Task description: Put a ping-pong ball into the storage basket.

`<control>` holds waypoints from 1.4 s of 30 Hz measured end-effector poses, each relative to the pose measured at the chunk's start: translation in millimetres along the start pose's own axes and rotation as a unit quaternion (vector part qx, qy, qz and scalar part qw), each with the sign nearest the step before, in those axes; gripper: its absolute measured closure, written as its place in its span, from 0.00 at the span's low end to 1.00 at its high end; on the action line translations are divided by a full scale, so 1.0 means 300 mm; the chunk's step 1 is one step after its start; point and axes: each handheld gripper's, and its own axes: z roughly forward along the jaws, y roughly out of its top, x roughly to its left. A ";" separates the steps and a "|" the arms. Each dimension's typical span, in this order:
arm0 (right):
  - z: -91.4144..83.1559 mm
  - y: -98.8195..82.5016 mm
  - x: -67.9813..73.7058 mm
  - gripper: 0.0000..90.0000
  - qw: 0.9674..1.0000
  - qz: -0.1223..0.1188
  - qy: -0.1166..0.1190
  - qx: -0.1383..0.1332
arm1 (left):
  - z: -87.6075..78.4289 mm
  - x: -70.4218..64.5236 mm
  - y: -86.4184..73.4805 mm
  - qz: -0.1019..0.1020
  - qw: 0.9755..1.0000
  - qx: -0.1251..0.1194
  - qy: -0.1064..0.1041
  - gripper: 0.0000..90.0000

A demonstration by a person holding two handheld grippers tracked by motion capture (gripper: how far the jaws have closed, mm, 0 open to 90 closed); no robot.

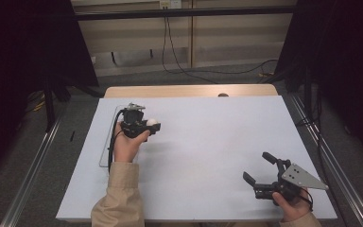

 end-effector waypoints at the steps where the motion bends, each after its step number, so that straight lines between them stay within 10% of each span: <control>1: 0.000 0.000 0.000 0.03 1.000 0.001 0.000 0.000 | -0.001 0.003 -0.001 0.000 1.000 -0.001 0.000 0.57; 42: -0.003 0.001 -0.001 0.03 1.000 0.003 -0.001 0.000 | -0.038 0.060 -0.014 -0.010 1.000 -0.008 0.021 0.57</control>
